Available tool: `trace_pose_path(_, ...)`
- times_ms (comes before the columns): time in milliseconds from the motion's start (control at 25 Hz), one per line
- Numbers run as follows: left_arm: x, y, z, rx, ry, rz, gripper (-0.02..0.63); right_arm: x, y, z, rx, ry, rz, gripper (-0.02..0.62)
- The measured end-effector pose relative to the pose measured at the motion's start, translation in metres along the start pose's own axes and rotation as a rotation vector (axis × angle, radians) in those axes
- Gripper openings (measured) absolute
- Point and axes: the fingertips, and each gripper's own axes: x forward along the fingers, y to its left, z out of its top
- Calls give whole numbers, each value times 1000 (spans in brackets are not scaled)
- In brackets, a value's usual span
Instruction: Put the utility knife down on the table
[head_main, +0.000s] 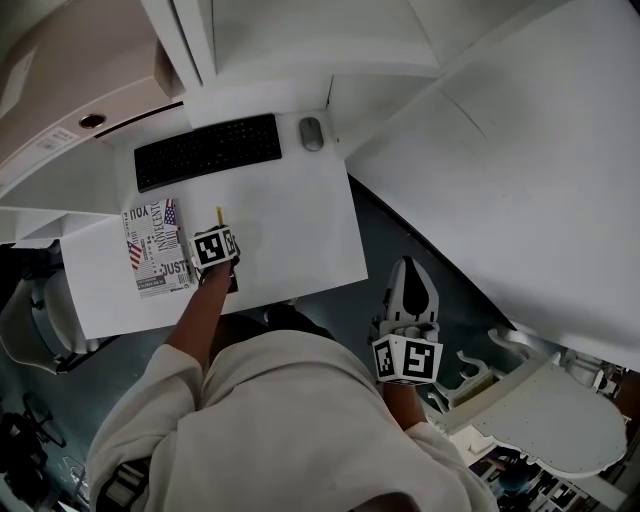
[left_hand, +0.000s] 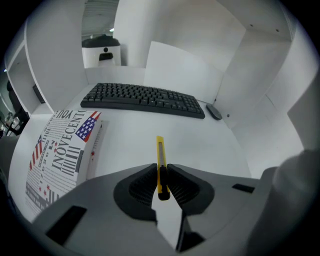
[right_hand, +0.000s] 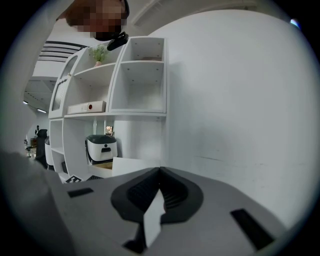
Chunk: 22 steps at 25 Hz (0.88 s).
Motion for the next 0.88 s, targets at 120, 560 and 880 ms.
trace_pose_path(120, 9, 0, -4, -30, 29, 10, 64, 5, -8, -2, 6, 8, -3, 3)
trace_pose_path(560, 33, 0, -21, -71, 120, 36, 65, 17, -27, -11, 21, 31, -11, 3)
trace_pose_path(880, 33, -1, -21, -43, 126, 42, 66, 20, -32, -13, 39, 25, -19, 3)
